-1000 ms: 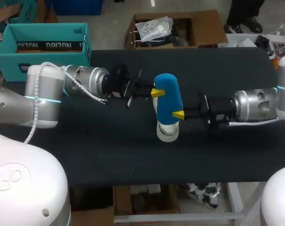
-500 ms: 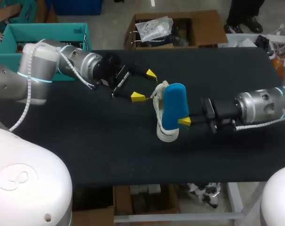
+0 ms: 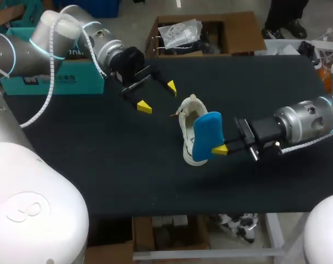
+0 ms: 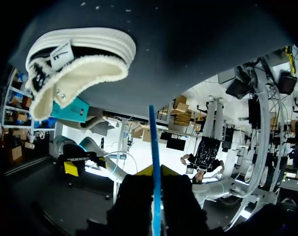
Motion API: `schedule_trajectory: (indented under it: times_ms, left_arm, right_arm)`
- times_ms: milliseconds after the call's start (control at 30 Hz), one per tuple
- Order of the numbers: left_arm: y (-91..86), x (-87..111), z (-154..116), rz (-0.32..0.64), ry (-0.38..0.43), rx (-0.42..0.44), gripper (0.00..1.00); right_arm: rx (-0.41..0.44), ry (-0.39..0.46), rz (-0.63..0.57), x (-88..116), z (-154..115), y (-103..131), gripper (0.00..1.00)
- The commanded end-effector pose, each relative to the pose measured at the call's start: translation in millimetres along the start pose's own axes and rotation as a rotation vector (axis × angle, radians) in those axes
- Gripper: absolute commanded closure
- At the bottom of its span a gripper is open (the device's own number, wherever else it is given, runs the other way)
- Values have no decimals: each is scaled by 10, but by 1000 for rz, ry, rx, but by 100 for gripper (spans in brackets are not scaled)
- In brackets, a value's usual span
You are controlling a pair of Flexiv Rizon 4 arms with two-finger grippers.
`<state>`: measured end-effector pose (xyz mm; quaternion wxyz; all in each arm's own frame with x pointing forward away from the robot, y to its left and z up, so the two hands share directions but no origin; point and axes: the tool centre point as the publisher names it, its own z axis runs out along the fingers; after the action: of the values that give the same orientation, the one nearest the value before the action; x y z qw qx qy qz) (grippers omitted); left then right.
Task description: Open the shoe tongue, take the insole out of the shoe, put the insole back into the shoe, and pack the shoe into the shoebox
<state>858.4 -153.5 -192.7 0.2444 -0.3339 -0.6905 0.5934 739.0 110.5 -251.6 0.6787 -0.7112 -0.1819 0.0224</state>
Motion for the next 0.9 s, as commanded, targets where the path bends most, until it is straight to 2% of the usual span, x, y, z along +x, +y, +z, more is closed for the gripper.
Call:
schedule_trajectory:
  times_ms: [33,233,433,600,900]
  left_arm:
    - [-61,-67,-34,0,258,-34,0]
    - [-32,-104,-71,5,266,-51,0]
    - [4,-153,-82,6,277,-70,0]
    - [55,-213,-105,9,281,-65,0]
    - [88,-257,-133,18,268,-66,0]
  right_arm:
    - [7,0,-12,-24,-9,13,100]
    - [12,3,-34,-80,72,22,100]
    - [22,-42,-17,-151,204,-21,100]
    - [26,-49,-14,-224,271,-48,100]
    - [51,-93,-67,-249,364,-81,100]
